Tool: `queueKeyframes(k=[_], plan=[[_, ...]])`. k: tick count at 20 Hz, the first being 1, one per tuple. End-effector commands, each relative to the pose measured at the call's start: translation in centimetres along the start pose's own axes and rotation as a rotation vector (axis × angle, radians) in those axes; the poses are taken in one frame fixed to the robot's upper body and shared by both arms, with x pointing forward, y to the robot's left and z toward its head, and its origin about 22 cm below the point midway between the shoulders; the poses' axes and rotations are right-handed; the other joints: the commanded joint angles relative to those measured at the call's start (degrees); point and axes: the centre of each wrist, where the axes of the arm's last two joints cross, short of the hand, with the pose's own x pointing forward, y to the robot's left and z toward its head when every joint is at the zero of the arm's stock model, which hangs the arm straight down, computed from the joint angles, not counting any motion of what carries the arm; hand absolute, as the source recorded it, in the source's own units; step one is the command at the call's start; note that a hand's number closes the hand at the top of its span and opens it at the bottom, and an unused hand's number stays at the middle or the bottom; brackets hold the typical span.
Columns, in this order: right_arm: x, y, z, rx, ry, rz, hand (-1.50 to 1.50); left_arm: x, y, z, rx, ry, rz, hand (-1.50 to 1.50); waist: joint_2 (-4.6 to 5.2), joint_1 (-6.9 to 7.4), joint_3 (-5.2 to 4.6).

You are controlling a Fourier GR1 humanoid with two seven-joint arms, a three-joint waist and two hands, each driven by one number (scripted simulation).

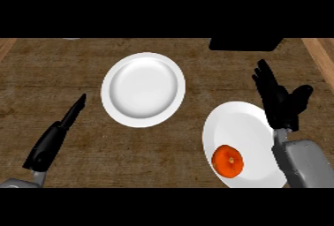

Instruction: Pick the squash from the plate and place it in the plate

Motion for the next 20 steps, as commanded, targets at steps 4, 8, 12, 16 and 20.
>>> queueKeyframes(k=[4,8,12,16,20], plan=[[4.5,10.4,0.0,0.198,-0.197,-0.024,1.50,3.5,3.0,-3.2,0.135,-0.110,0.128,0.00,0.06,0.81,1.50],[-0.2,4.3,-1.2,0.076,-0.039,0.658,1.50,4.4,2.0,-3.7,0.139,-0.123,0.179,0.00,-0.18,0.80,-0.35],[-2.3,16.1,4.5,-0.075,-0.017,0.345,-1.50,6.4,3.0,-4.9,0.195,-0.101,0.239,0.00,-0.58,-0.80,1.49],[-2.9,16.9,7.4,-0.248,-0.129,0.192,-1.50,7.5,5.4,-6.3,0.188,-0.115,0.252,0.00,-0.02,-0.89,1.64],[-1.9,18.1,9.0,-0.310,-0.249,0.189,-1.50,5.6,4.5,-5.0,0.183,-0.093,0.240,0.00,-0.12,-0.54,1.52]])
